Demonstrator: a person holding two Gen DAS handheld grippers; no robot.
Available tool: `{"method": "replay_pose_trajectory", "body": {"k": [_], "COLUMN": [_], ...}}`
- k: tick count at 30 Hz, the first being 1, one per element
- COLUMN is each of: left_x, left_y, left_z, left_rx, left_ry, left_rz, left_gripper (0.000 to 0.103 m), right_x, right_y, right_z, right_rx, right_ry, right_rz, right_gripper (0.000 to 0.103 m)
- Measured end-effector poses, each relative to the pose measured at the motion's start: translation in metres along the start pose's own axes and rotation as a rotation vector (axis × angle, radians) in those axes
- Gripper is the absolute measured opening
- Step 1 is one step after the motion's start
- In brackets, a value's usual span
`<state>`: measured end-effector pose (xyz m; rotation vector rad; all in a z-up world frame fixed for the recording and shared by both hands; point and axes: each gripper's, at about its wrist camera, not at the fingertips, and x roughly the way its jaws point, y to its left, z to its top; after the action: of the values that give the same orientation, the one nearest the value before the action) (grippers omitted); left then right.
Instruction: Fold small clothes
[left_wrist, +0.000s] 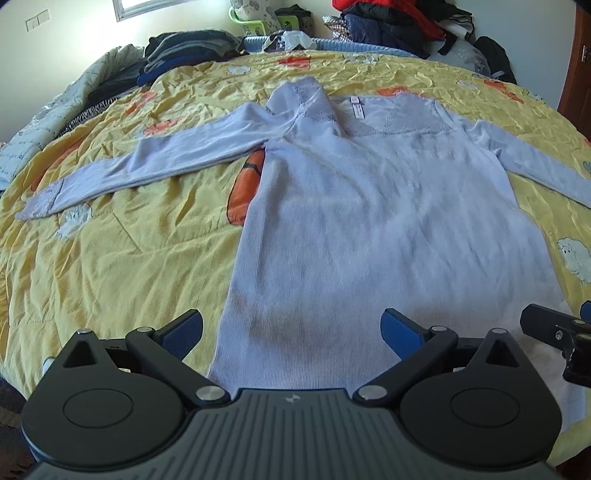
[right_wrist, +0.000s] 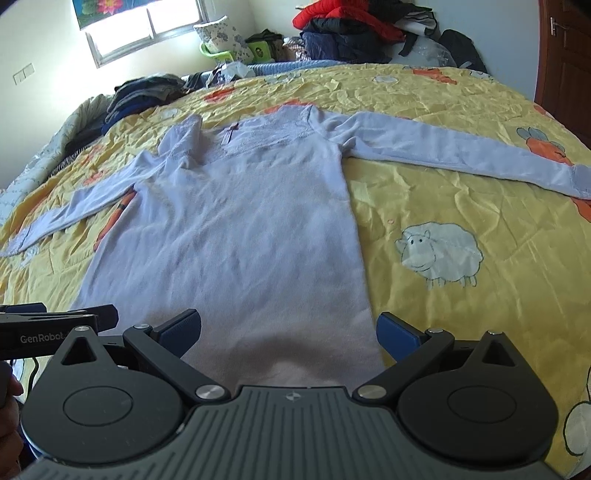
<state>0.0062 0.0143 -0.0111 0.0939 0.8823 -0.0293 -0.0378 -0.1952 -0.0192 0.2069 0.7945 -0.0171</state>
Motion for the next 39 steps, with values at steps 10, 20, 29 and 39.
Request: {"method": "replay_pose_trajectory", "body": {"k": [10,20,29,39], "left_x": [0.002,0.010,0.019,0.035], "left_y": [-0.032,-0.063,-0.063,-0.064], "left_z": [0.026,0.045,0.045,0.047], "left_rx": [0.084,0.094,0.074,0.082], "left_ry": [-0.082,-0.132,-0.122,-0.090], "left_rz": [-0.035,-0.062,-0.071,-0.059], "left_gripper": [0.103,0.103,0.103,0.103], "right_x": [0.002,0.020,0.030,0.051], "right_y": [-0.040,-0.131,-0.218,-0.265], "right_z": [0.015,0.041,0.039,0.056], "right_rx": [0.027,0.210,0.425,0.525], "right_ry": [-0.160,-0.209,-0.285,-0.424], "right_rz": [0.058,-0.083,-0.160,-0.122], "right_gripper": [0.102,0.100,0.093,0.092]}}
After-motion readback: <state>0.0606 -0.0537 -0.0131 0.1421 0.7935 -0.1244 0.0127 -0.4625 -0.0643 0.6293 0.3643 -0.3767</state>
